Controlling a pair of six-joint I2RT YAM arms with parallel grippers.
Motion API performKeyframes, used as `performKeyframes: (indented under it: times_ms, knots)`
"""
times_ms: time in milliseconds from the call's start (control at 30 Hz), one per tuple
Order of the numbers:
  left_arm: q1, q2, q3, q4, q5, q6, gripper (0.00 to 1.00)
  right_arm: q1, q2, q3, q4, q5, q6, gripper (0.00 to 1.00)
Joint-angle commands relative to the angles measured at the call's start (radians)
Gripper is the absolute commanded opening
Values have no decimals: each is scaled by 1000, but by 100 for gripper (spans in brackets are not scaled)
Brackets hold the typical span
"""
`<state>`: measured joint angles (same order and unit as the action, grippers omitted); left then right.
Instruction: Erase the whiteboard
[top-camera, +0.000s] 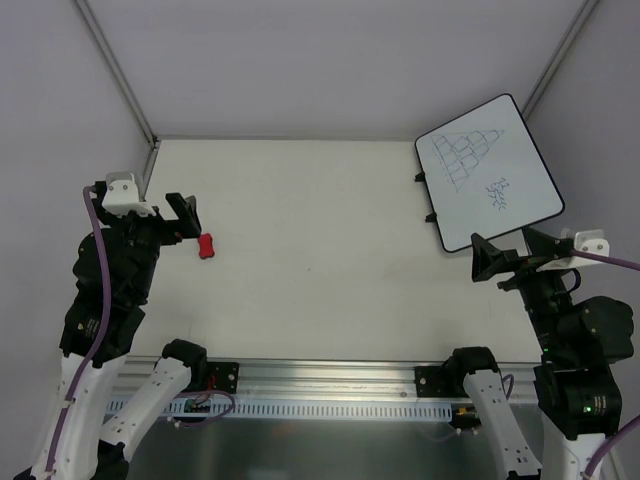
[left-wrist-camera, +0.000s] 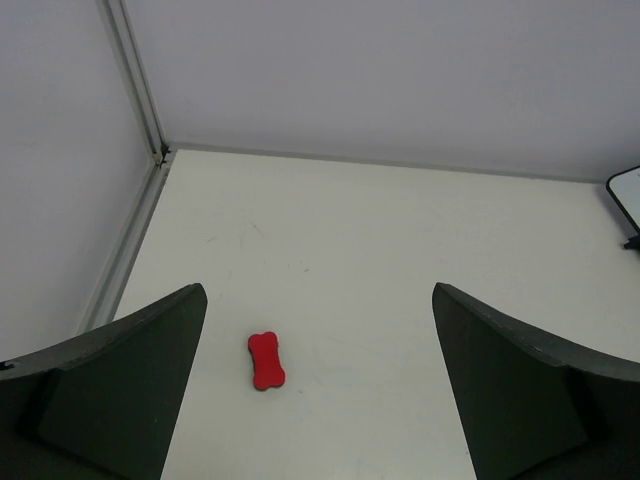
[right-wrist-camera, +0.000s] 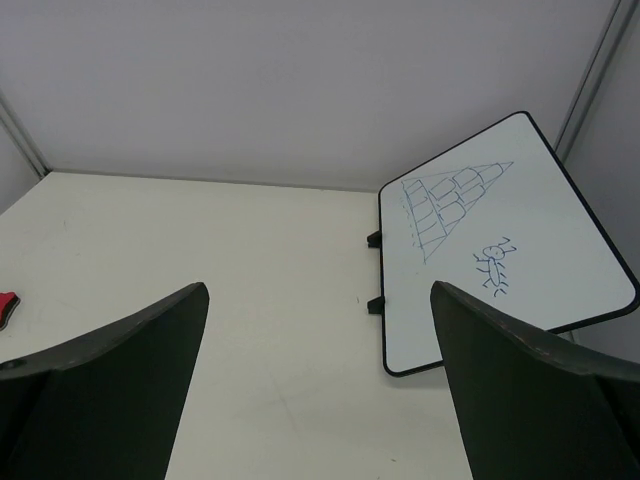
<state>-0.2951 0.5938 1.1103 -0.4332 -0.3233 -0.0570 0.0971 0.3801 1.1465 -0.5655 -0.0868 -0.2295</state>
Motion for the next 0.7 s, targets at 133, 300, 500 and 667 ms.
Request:
performKeyframes:
  times_ms: [133,300,500,667]
  knots:
    - [-13,-6,-12,13,7,5,99,7,61,-21,-49,-86,71,99]
    - [-15,3,-59,13,30,-23,99,6,138,-86,-60,-62,218,99]
    - [-15,-11,-75,11,82,-90,99,6,281,-180,-39,77,329,99]
    - [-15,-25,-89,13,104,-113,99,-22,313,-238,62,229,247,99]
